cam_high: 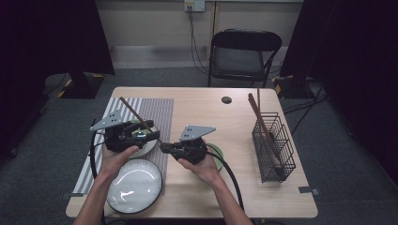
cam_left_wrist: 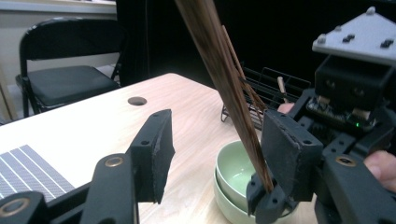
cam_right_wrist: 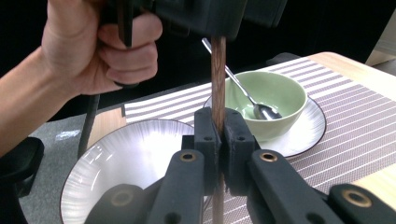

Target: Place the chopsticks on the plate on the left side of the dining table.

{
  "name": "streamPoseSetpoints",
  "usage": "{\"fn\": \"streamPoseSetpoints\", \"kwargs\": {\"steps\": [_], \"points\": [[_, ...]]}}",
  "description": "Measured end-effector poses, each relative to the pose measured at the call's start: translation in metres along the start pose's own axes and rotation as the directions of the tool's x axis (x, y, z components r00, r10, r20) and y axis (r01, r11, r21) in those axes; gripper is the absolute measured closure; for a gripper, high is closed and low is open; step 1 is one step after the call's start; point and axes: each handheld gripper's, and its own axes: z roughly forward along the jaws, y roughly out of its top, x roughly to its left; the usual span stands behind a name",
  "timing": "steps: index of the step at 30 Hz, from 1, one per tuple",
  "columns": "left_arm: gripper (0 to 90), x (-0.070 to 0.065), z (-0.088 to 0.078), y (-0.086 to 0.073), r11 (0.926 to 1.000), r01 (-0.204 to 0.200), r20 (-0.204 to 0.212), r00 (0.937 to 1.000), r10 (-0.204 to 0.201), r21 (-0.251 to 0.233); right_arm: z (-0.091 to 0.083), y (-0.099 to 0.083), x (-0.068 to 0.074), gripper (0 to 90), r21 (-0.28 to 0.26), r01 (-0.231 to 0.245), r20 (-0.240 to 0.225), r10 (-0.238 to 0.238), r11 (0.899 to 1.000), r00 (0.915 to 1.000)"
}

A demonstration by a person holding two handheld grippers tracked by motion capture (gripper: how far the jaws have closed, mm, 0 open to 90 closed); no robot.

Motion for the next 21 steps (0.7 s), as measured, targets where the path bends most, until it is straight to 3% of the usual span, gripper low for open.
{"fn": "streamPoseSetpoints", "kwargs": {"steps": [5,15,21], "points": [[40.6,0.001,-0.002,-0.001,1.0000,-0.003,-0.034,0.9994,0.002,-0.009,-0.001,-0.004,0.000,86.5,0.002,-0.007,-0.002,0.007,1.000,1.0000],[35.4,0.008,-0.004,-0.005,0.9988,0.033,-0.019,0.9992,-0.034,-0.035,-0.007,-0.001,0.001,86.4,-0.014,0.006,0.018,-0.005,1.000,0.9998],[34.0,0.013,-0.002,-0.009,0.9983,0.053,-0.018,0.9984,-0.054,-0.025,-0.013,-0.001,-0.001,86.1,-0.030,0.000,0.028,0.001,1.000,0.9996]]}}
